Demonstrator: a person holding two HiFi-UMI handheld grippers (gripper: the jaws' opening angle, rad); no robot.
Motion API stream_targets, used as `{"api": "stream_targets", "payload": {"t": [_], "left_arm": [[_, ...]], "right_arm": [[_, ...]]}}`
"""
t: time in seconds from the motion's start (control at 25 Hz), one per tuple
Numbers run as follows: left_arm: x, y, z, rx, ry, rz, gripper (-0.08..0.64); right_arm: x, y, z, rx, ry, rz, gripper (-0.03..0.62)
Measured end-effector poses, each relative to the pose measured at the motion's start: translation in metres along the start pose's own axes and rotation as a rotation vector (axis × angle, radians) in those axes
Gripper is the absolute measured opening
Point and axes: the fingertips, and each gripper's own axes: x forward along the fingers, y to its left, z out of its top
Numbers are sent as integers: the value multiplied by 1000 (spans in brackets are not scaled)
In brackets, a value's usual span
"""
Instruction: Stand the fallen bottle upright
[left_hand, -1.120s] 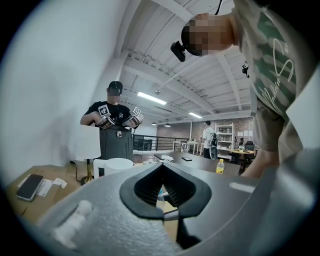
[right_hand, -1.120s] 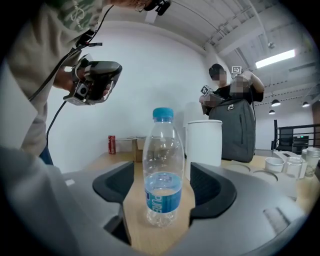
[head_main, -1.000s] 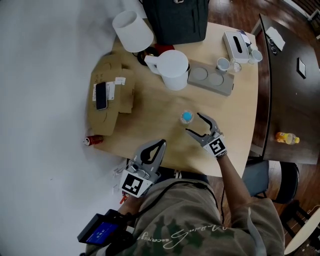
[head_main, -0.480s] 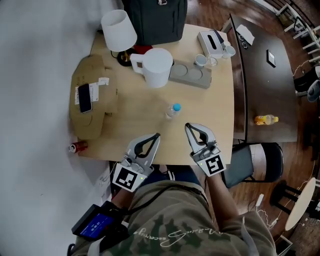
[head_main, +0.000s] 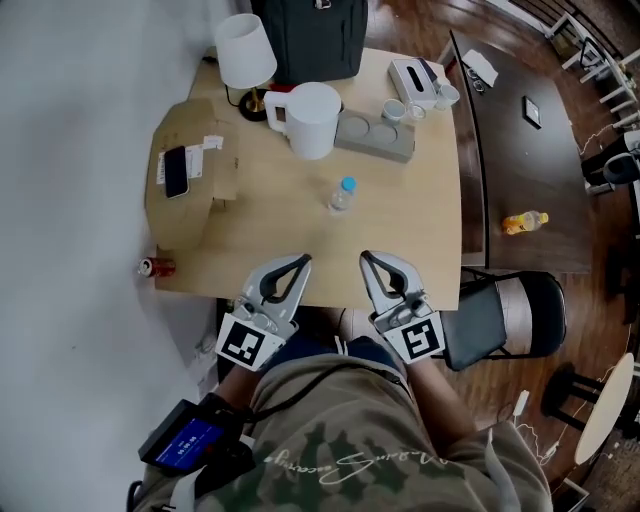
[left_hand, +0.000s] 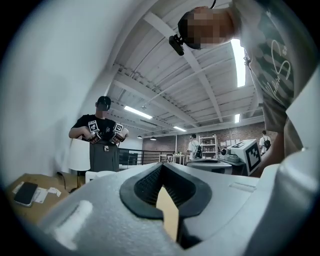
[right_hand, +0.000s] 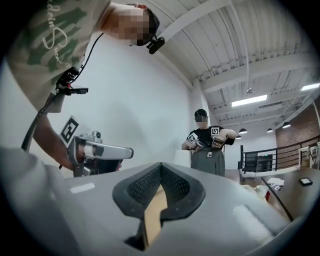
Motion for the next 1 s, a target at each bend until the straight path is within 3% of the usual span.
{"api": "stream_targets", "payload": {"t": [0.12, 0.4, 0.52, 0.64, 0.8, 1.0], "left_arm": [[-14, -41, 0, 45, -11, 23, 2], [-36, -157, -9, 46, 22, 87, 2], [-36, -205, -23, 54, 82, 99, 2], [-37, -223, -17, 22, 84, 118, 2], [-34, -244, 5, 49, 12, 54, 2], [-48, -241, 21, 56, -21, 59, 0]], "right_arm": [[-36, 7, -8, -4, 10, -13, 4], [-128, 21, 19, 39, -101, 30, 5], [-170, 27, 27, 75, -113, -1, 5], [-198, 40, 29, 100, -92, -11, 4], [-215, 55, 37, 123, -94, 29, 3], [-225, 65, 53, 53, -82, -37, 3]]}}
